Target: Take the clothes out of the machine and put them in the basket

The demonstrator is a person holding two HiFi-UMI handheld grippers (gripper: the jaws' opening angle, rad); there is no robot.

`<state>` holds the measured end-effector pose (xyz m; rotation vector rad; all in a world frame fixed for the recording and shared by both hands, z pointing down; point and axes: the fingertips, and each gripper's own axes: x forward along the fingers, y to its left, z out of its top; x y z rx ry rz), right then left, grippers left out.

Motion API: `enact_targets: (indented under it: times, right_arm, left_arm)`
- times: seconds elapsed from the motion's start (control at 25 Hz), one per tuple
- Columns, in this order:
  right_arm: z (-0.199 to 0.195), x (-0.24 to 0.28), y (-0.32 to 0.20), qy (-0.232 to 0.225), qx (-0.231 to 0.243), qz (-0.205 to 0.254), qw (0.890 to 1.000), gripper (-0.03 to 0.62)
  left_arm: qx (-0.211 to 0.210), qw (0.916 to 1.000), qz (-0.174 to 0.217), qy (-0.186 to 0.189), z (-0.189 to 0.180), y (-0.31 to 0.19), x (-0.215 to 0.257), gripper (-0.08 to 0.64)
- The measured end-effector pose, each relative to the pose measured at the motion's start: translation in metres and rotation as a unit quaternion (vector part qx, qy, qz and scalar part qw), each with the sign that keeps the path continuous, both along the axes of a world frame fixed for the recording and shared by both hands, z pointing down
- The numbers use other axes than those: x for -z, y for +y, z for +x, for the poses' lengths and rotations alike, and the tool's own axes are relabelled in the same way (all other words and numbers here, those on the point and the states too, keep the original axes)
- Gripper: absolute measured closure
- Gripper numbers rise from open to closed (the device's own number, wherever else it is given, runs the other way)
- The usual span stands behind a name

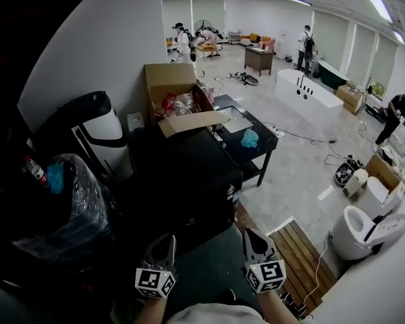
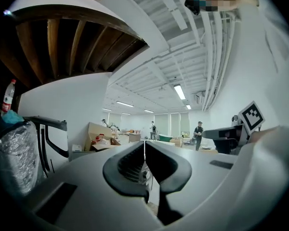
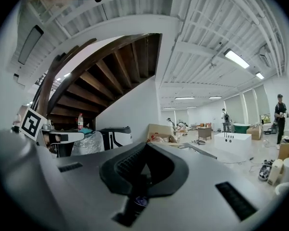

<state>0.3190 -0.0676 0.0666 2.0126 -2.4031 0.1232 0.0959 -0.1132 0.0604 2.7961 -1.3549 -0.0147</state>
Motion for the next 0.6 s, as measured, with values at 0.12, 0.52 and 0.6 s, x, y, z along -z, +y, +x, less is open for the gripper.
enact_targets:
  times: [0.12,0.52,0.6]
  right_arm:
    - [0.017,0.004,-0.018,0.015,0.026,0.009,1.0,0.58]
    - [0.047,0.009,-0.05,-0.006,0.086,0.024,0.996,0.315]
    - [0.048,0.009,-0.054,-0.014,0.1,0.027,0.994,0.253]
  left_arm:
    - [0.028,0.9996,0.002,0.0,0.017,-0.006,0.001,0.537]
    - [0.102,0.9947,-0.003,0.001,0.041,-0.005,0.001,0.538]
    - [0.112,0.9937,-0.005,0.0,0.043,-0.005,0.0,0.537]
